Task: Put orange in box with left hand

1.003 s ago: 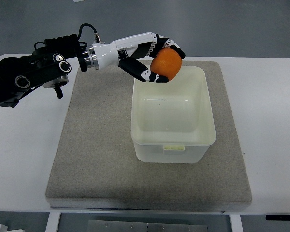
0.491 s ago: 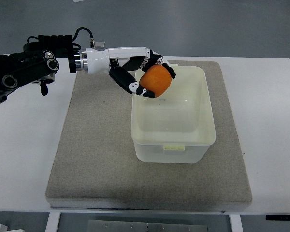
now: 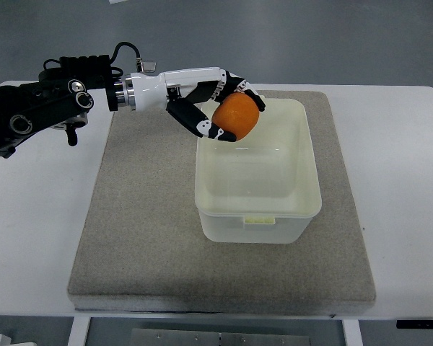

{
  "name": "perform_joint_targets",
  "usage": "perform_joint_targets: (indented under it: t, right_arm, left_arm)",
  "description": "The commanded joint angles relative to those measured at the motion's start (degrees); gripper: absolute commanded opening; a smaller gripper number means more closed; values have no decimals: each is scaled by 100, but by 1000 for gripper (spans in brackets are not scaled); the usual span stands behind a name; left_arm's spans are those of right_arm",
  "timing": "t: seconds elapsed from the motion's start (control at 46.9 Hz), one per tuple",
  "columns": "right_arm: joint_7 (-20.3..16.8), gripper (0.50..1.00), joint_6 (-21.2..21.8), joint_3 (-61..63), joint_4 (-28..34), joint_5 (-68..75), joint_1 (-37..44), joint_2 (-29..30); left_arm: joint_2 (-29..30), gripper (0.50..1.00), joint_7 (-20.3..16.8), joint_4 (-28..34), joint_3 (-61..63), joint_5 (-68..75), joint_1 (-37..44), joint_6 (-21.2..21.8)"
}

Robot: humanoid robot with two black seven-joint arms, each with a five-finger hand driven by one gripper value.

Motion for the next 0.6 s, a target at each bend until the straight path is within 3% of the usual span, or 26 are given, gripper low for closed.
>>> perform_joint_targets:
  t: [0.0,0.192,0.576]
  right_arm:
    - [0,944,0,0,0,0,0,0]
    - [0,944,0,0,0,0,0,0]
    - [0,944,0,0,0,0,0,0]
  left_arm:
    - [-1,913,0,-13,-3,-9,1,40]
    - [-1,943,2,-40,6,-9,10,32]
    - [-1,949,2,-40,-82,-44,1,32]
